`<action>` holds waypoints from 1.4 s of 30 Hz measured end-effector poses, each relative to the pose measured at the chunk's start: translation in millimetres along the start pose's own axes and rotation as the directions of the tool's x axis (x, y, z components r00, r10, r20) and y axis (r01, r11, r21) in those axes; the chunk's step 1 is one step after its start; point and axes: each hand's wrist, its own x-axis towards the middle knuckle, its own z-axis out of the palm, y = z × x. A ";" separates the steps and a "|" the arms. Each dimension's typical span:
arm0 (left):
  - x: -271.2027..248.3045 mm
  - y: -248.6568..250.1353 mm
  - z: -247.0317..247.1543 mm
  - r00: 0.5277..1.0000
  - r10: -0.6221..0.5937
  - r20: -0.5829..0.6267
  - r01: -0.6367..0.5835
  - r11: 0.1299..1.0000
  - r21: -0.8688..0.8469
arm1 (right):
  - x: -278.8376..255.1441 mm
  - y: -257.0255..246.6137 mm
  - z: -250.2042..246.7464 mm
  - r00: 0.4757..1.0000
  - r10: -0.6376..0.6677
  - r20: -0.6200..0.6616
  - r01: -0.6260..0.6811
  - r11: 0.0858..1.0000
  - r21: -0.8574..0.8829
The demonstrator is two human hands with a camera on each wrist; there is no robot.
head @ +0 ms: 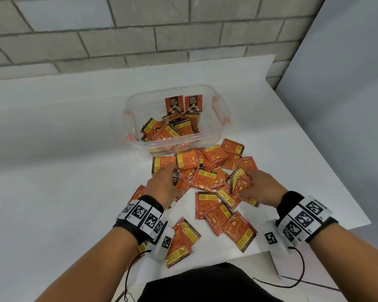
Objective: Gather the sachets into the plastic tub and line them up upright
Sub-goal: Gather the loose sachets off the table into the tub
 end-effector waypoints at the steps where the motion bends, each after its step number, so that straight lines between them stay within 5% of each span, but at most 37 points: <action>1: 0.8 -0.8 -0.2 1.000 0.009 -0.005 -0.009 1.000 -0.005 | 0.9 0.3 -0.7 1.000 0.008 0.001 -0.008 1.000 0.016; 7: 4.7 -4.8 0.0 1.000 0.015 -0.002 -0.015 0.999 -0.048 | 2.2 -5.7 -2.3 0.996 0.052 -0.075 -0.046 0.995 0.084; 15: 6.5 -6.3 2.3 0.999 0.038 0.004 -0.038 0.998 -0.059 | 18.4 -13.4 9.5 0.993 0.116 -0.016 -0.114 0.991 0.071; 18: 4.1 -8.9 -6.1 0.998 0.061 0.012 -0.059 0.991 -0.120 | 14.4 -12.4 -0.9 0.998 0.066 0.000 -0.065 0.982 0.177; 23: -11.3 -3.2 -56.5 0.984 0.159 -0.080 -0.175 0.944 -0.280 | -4.3 -23.0 -55.2 0.995 -0.095 -0.037 0.099 0.988 0.118; 28: -0.9 -0.2 -119.1 0.973 0.053 -0.224 -0.168 0.830 -0.532 | -6.4 -73.5 -96.4 0.960 -0.242 -0.140 0.268 0.941 0.206; 33: 45.8 12.1 -149.6 0.938 -0.007 -0.346 -0.165 0.869 -0.466 | 35.4 -136.8 -96.4 0.929 -0.334 -0.160 0.369 0.874 0.316; 42: 115.9 35.0 -124.9 0.997 -0.059 -0.052 0.058 0.998 -0.024 | 154.4 -199.1 -49.3 0.987 0.000 -0.160 0.050 0.950 0.307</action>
